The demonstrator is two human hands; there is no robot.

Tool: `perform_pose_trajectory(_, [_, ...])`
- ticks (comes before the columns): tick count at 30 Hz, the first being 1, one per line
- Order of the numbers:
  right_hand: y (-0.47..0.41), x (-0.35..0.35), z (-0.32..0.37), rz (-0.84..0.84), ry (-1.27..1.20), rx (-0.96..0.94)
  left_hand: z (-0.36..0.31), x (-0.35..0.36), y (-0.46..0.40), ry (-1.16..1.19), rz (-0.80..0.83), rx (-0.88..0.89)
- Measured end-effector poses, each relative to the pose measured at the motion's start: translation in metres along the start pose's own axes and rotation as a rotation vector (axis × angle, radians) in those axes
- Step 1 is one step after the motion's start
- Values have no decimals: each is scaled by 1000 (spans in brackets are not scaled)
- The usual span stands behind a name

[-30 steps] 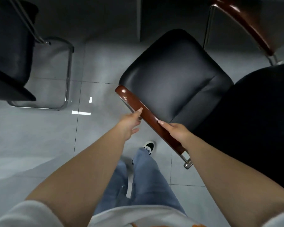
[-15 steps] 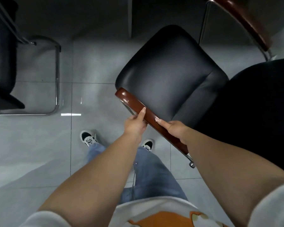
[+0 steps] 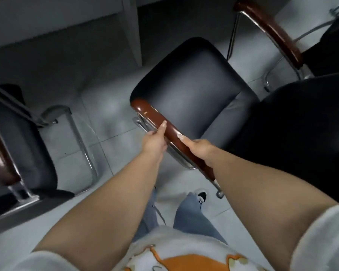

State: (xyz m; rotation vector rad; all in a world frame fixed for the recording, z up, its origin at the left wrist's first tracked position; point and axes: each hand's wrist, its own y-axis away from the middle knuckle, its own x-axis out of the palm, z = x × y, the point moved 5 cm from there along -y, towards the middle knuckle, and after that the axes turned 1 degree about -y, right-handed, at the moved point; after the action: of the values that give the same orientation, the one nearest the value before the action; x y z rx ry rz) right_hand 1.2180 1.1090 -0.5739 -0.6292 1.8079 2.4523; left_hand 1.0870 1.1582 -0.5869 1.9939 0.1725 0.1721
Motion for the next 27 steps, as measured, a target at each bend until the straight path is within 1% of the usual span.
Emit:
perform_pose_trajectory(3, [0, 38, 53, -20, -108, -9, -59, -29, -17, -55, -38, 66])
perform_pose_trajectory(5, [-3, 60, 83, 7, -181, 18, -92, -42, -28, -51, -47, 90])
perform_pose_trajectory(9, [-8, 98, 131, 39, -250, 54, -138, -70, -47, -124, -58, 76])
perform_pose_trajectory(11, [-13, 118, 142, 72, -258, 76, -147, -88, -58, -185, -77, 51])
perform_pose_trajectory(14, [-19, 140, 147, 90, -280, 92, -148, -107, -71, -196, -77, 21])
perform_pose_trajectory(16, [-21, 141, 149, 58, -290, 92, -147, -109, -75, -152, -43, 6])
perform_pose_trajectory(19, [-18, 140, 149, 47, -279, 116, -144, -108, -75, -93, -34, -5])
perform_pose_trajectory(22, [-13, 142, 152, 32, -298, 98, -144, -108, -72, -110, -21, -12])
perform_pose_trajectory(24, [-6, 141, 155, 20, -316, 78, -145, -112, -68, -129, 11, -15])
perform_pose_trajectory(27, [1, 134, 158, -9, -354, 39, -143, -116, -57, -204, 96, 42])
